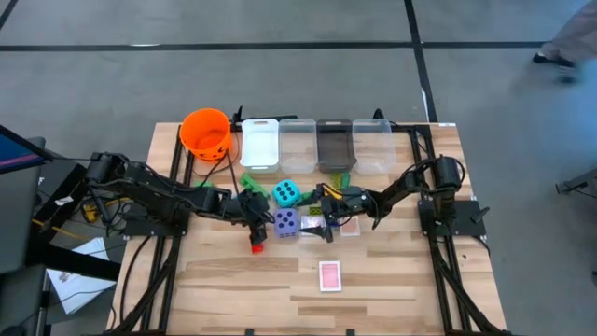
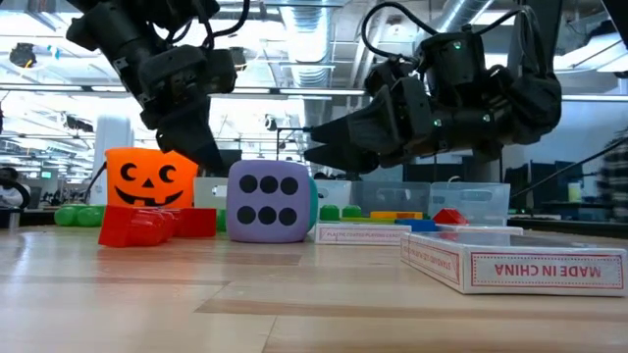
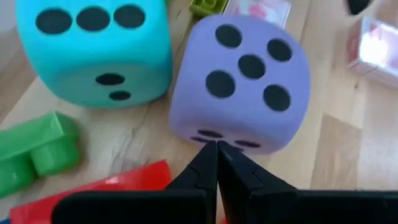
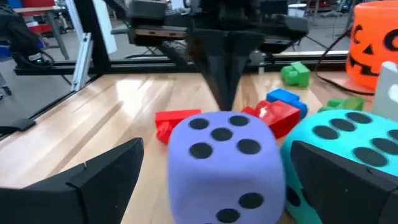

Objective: Pick & Place Toys
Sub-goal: Put the purple dice into the left transparent bin

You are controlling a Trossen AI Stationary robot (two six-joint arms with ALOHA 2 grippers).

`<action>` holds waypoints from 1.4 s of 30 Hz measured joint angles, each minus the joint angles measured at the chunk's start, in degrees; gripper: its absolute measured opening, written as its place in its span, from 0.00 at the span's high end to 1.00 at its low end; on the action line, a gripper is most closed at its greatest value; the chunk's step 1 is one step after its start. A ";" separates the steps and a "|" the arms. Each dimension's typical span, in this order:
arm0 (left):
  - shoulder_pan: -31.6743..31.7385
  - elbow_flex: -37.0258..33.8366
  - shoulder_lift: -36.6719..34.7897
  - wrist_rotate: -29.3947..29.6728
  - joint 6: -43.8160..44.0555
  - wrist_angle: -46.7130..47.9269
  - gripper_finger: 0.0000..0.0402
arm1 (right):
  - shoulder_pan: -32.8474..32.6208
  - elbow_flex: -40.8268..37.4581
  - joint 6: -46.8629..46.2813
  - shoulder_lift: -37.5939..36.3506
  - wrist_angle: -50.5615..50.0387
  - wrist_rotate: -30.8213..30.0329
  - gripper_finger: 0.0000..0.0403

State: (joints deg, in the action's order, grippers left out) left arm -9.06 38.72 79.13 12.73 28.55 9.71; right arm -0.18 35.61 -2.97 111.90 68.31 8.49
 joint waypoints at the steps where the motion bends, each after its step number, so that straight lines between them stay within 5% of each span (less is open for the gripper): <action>1: 0.00 0.00 0.00 0.00 -0.30 -0.81 1.00 | 0.02 0.24 -0.01 0.00 -0.34 -0.02 0.01; 22: 1.14 0.00 0.00 0.15 -4.24 -6.11 1.00 | -0.55 2.63 -0.01 0.00 -7.95 -2.80 0.01; 31: 0.99 -0.03 -0.02 -1.73 -1.01 1.57 1.00 | -0.55 3.23 -0.03 0.00 -10.38 -2.80 0.01; 42: 0.76 -4.59 -0.28 -4.59 0.69 -9.90 1.00 | -1.29 10.00 -0.01 7.78 -11.34 -2.05 0.01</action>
State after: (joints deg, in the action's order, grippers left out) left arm -8.29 34.13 78.85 8.14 29.23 -0.19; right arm -1.48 45.60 -2.98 119.68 56.97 6.44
